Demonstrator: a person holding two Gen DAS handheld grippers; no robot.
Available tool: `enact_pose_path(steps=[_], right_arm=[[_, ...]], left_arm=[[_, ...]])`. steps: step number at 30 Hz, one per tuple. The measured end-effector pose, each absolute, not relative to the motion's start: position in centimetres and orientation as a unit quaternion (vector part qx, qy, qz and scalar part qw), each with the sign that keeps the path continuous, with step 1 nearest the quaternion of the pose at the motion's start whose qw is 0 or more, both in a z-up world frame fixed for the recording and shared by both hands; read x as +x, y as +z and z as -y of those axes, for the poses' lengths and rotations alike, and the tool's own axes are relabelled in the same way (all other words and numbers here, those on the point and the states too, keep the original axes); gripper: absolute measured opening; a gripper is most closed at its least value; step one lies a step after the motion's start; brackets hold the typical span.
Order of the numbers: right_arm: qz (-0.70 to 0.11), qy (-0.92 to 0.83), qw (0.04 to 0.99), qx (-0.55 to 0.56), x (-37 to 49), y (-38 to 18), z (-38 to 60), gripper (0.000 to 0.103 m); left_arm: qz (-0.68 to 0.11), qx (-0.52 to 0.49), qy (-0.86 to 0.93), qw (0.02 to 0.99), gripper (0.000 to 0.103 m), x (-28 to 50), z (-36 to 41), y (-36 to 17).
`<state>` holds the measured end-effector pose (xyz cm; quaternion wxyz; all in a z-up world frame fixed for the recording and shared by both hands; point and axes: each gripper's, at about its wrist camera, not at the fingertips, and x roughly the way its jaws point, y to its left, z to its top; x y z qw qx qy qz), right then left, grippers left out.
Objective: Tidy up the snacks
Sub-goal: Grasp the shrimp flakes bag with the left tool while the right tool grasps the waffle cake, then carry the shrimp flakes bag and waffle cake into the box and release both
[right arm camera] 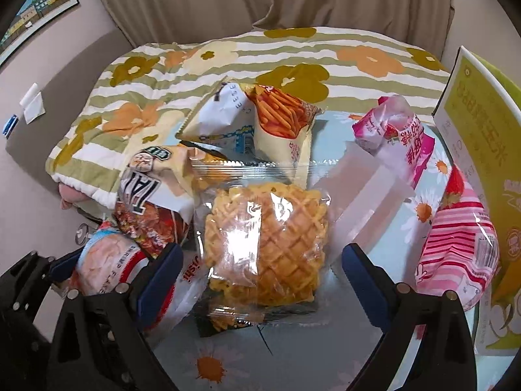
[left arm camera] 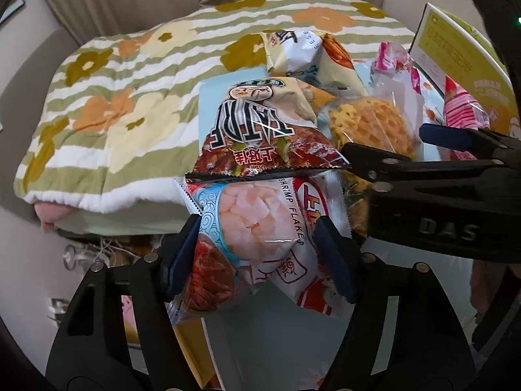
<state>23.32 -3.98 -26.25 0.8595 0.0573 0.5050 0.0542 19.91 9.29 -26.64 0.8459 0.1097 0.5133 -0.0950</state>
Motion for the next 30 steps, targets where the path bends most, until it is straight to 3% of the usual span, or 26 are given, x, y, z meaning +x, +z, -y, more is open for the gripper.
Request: enact_pose_path(steps=[12,17,30], right_arm=[[-0.515,0.015,0.857,0.021,24.4,-27.7,2.4,0.097],[-0.519,0.020,0.855,0.012,23.8,-28.4,2.2,0.076],[-0.494,0.036,0.868,0.040,21.8,-24.9,3.6,0.073]], left_arm=[[-0.512,0.115,-0.099,0.845,0.066,19.1,-9.1,-26.6],[-0.513,0.114,-0.099,0.845,0.066,19.1,-9.0,-26.5],[-0.505,0.101,-0.103,0.851,0.065,17.4,-9.1,-24.9]])
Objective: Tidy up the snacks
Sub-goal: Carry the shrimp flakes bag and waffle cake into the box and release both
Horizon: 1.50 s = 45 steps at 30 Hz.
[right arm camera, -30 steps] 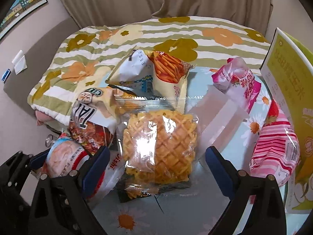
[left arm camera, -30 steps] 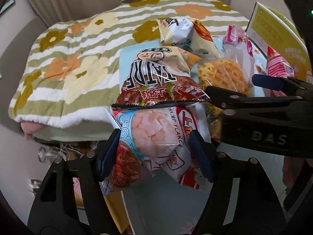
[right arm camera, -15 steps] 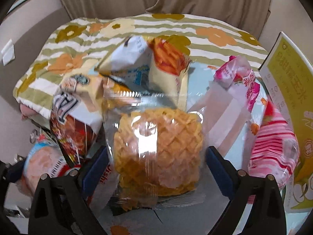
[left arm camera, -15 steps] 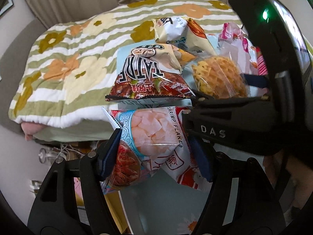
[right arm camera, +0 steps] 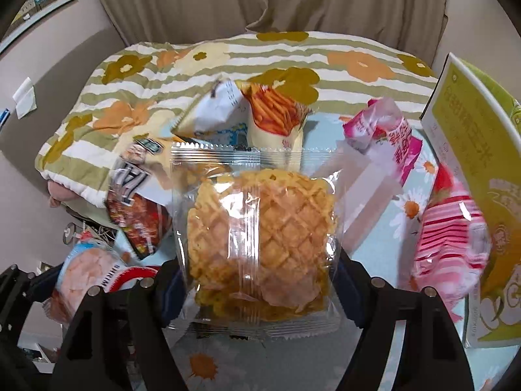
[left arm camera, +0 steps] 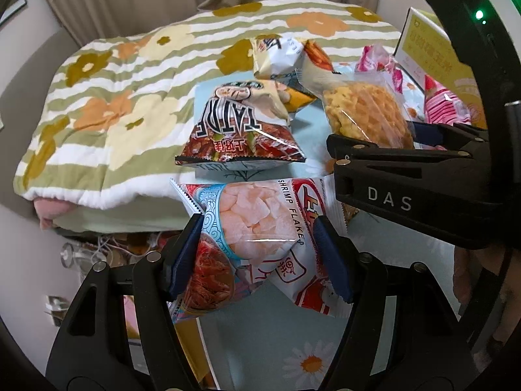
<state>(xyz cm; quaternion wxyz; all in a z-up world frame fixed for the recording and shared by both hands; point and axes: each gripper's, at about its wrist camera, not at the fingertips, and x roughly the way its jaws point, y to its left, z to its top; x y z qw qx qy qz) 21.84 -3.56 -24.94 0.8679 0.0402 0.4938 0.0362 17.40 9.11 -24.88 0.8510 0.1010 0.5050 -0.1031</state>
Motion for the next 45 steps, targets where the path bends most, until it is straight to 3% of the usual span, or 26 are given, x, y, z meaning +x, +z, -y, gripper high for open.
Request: enact_pose_path(steps=[12,21,33,45], right_arm=[[-0.452,0.056,0.889,0.044,18.4,-17.4,5.7,0.073],[-0.421,0.049,0.904,0.052,16.2,-11.6,12.3,0.073],[-0.392,0.028,0.917,0.066,15.7,-8.2,27.6,0.073],[-0.418,0.014,0.904,0.085,18.1,-10.3,39.6,0.073]], left_arm=[[-0.459,0.060,-0.128,0.877,0.065,15.3,-9.0,-18.4],[-0.405,0.051,-0.150,0.901,0.065,15.8,-4.6,-12.9],[-0.357,0.040,-0.181,0.916,0.063,18.5,10.1,-8.0],[-0.395,0.027,-0.209,0.894,0.063,23.8,24.1,-10.5]])
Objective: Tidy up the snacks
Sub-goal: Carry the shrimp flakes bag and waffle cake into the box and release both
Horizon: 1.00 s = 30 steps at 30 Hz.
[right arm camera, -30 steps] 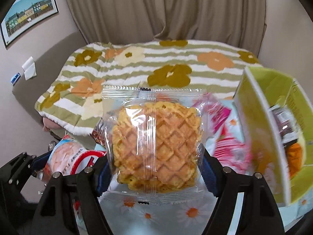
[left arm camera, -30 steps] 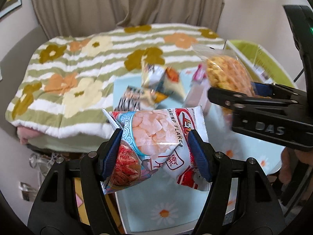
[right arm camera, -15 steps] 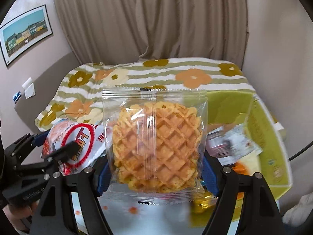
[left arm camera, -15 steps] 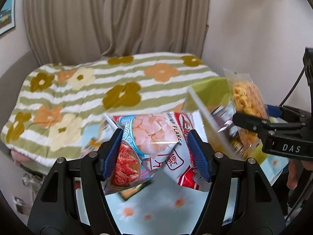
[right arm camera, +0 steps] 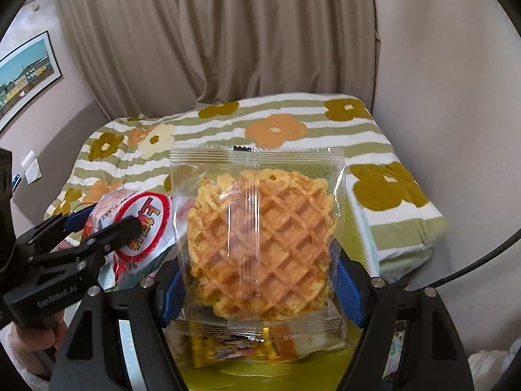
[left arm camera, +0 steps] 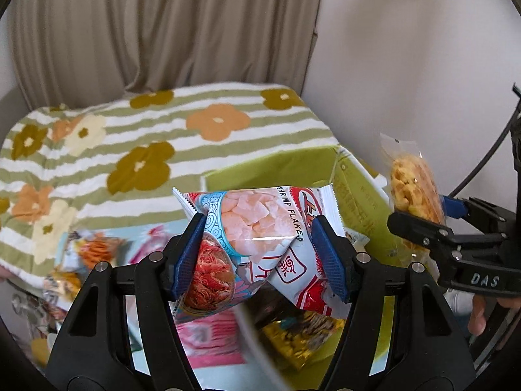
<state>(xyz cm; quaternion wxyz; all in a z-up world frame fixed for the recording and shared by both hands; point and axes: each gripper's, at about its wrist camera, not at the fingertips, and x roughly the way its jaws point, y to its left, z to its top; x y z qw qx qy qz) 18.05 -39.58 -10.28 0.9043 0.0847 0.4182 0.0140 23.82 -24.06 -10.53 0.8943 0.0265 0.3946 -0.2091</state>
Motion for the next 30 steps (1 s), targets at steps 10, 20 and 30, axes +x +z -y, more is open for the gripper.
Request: enact_pose_path(steps=[10,20,30], right_arm=[[-0.446,0.007,0.887,0.120,19.9,-12.8,42.3,0.073],[-0.467,0.005,0.875,0.124,21.0,-14.3,41.9,0.073],[-0.426,-0.008,0.899,0.097,20.1,-13.9,41.5,0.102]], left_arm=[[-0.408,0.075,-0.217,0.884,0.103,26.5,27.2,-12.8],[-0.430,0.082,-0.205,0.875,0.103,24.9,24.6,-14.0],[-0.429,0.069,-0.203,0.877,0.103,23.5,22.6,-13.5]])
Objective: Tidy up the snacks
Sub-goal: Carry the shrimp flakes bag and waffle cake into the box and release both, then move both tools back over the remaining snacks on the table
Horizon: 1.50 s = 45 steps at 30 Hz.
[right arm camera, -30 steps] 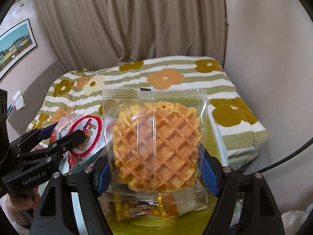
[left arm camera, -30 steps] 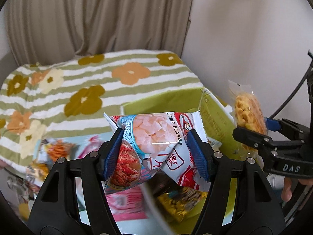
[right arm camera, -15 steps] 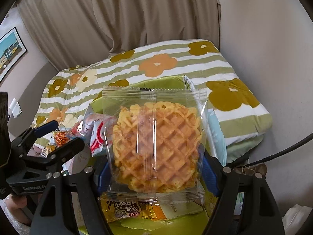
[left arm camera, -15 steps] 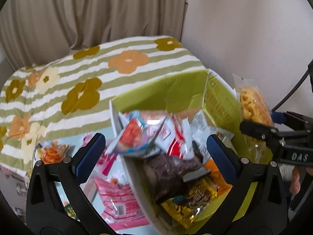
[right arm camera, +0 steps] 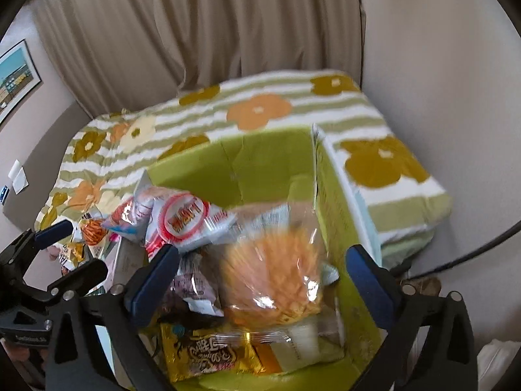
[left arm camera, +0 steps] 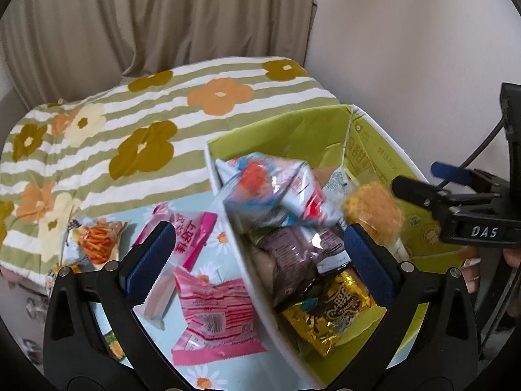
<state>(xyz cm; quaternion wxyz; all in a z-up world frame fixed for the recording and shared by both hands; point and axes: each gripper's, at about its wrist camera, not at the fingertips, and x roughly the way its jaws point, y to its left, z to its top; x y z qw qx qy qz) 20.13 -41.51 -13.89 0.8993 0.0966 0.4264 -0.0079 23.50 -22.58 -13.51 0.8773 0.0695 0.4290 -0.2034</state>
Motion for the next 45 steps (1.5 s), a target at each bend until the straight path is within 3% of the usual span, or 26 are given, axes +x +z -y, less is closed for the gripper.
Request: enact_pose_path(steps=[7,18,32,45], right_arm=[[-0.448,0.011,0.886,0.120,18.1,-14.0,42.1,0.102],[-0.409,0.050,0.905,0.107,15.9,-10.7,41.1,0.102],[-0.375,0.147,0.914,0.056,14.5,-8.9,34.6,0.102],[-0.408,0.123,0.901,0.074,14.9,-11.1,24.6,0.102]], left_arm=[[-0.432,0.060,-0.195,0.879,0.103,21.9,21.5,-13.2],[-0.393,0.062,-0.166,0.902,0.103,18.2,20.6,-10.2],[-0.381,0.062,-0.061,0.921,0.103,12.5,10.6,-9.2],[-0.421,0.054,-0.098,0.900,0.103,13.2,1.1,-13.1]])
